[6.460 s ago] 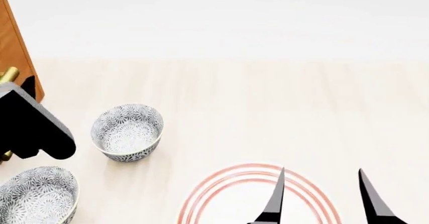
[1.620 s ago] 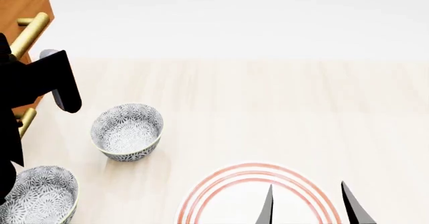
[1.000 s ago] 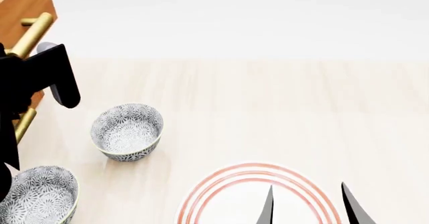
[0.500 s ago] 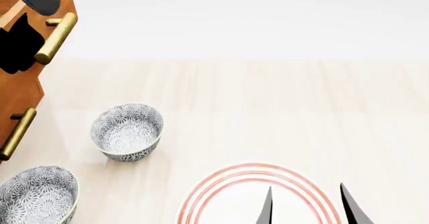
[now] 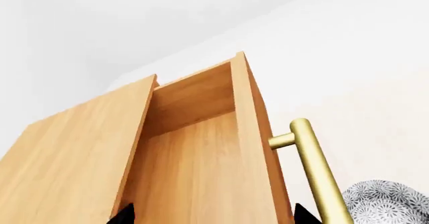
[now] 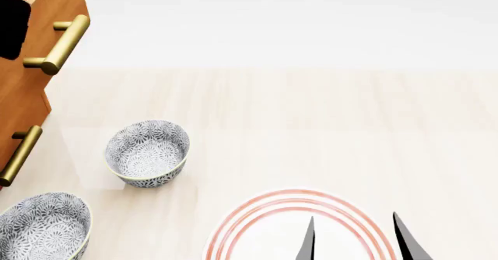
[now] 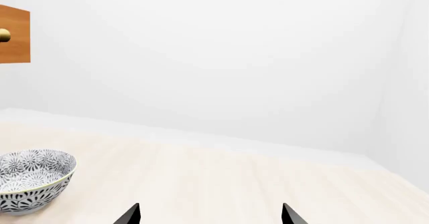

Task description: Open the top drawer of the cabinet.

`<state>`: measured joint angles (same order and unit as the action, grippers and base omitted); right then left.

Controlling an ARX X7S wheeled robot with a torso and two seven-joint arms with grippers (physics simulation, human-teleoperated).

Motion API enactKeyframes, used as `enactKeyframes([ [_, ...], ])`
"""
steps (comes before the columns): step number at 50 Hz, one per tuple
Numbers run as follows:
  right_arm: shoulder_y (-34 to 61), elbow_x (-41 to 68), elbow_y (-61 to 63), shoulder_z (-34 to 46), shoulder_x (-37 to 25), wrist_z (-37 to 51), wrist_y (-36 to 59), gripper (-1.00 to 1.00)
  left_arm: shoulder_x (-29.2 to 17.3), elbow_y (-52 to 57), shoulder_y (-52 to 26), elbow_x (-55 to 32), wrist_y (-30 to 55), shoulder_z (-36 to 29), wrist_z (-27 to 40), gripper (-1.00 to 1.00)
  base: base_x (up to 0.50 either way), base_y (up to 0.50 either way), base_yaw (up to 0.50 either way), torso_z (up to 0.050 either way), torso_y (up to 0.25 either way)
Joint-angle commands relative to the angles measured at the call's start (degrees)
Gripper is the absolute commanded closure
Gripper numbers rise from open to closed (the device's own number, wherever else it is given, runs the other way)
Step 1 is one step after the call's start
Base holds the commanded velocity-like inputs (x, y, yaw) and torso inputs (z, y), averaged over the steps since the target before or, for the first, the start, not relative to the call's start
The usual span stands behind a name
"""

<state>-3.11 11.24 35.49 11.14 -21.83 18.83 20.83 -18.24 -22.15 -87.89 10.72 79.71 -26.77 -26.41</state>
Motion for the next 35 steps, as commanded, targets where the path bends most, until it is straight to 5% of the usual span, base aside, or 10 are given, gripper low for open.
enactKeyframes([
  [1, 0.17, 0.11, -0.14, 0.16, -0.19, 0.1, 0.09, -1.0, 1.59, -2.9, -0.58, -4.82, 6.63, 0.74, -5.76, -1.0, 0.0, 0.0, 0.0, 0.0, 0.0],
  [12, -0.01, 0.2, -0.28, 0.25, -0.32, 0.24, -0.25, -1.0, 1.07, -1.43, -0.06, -6.07, 9.28, -1.64, -9.56, -1.0, 0.0, 0.0, 0.0, 0.0, 0.0],
  [35, 0.03, 0.23, -1.0, 0.83, -0.41, 0.49, -0.65, -1.0, 1.83, -12.22, 0.1, -3.6, 2.33, -0.26, -3.99, -1.0, 0.0, 0.0, 0.0, 0.0, 0.0],
])
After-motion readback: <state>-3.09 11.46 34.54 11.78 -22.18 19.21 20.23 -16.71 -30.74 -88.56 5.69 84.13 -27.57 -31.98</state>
